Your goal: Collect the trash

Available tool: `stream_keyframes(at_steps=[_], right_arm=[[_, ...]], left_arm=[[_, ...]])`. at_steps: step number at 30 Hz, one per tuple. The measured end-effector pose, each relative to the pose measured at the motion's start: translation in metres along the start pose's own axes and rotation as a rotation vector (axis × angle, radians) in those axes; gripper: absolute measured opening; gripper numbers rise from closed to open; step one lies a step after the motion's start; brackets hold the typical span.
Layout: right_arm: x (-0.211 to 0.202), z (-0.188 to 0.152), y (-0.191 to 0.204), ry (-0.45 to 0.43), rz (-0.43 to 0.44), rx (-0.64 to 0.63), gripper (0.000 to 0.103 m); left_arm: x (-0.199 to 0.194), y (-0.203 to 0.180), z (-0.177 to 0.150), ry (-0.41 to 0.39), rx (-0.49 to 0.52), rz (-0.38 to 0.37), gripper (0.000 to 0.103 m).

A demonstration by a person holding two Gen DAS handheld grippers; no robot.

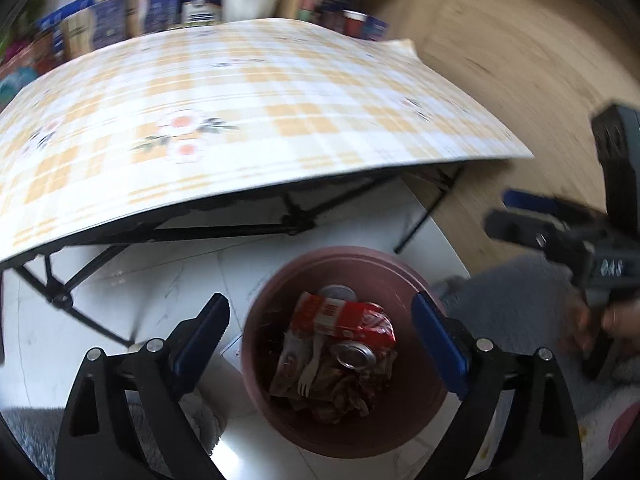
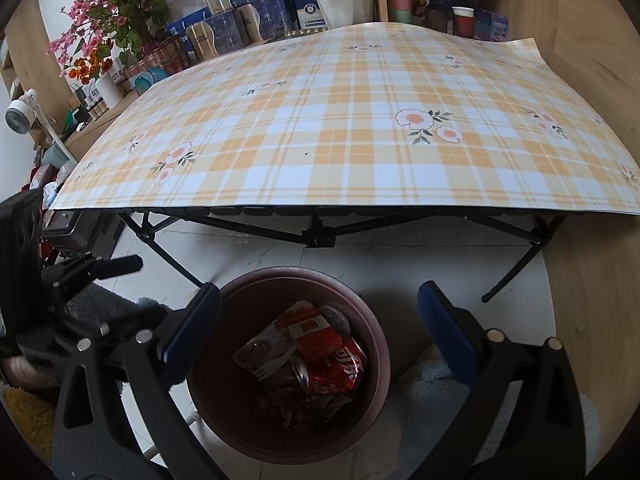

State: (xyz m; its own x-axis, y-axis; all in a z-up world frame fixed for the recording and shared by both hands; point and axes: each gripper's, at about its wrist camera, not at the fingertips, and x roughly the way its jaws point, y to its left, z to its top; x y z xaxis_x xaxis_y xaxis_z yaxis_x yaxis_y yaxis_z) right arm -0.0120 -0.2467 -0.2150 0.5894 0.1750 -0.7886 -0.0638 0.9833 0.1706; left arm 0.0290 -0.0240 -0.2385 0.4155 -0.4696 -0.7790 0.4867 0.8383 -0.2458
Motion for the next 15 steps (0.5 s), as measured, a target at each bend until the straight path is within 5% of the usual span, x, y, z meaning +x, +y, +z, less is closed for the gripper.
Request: stream_keyframes(at_steps=[9, 15], right_arm=[[0.000, 0.002, 0.000, 0.011, -0.001, 0.004, 0.097], [-0.030, 0.038, -0.003, -0.070, -0.016, 0.012, 0.097]], left_arm=[[-0.022, 0.031, 0.010, -0.065, -0.170, 0.048, 0.092], [-0.066, 0.025, 0.041, -0.185, -0.129, 0.149, 0.097]])
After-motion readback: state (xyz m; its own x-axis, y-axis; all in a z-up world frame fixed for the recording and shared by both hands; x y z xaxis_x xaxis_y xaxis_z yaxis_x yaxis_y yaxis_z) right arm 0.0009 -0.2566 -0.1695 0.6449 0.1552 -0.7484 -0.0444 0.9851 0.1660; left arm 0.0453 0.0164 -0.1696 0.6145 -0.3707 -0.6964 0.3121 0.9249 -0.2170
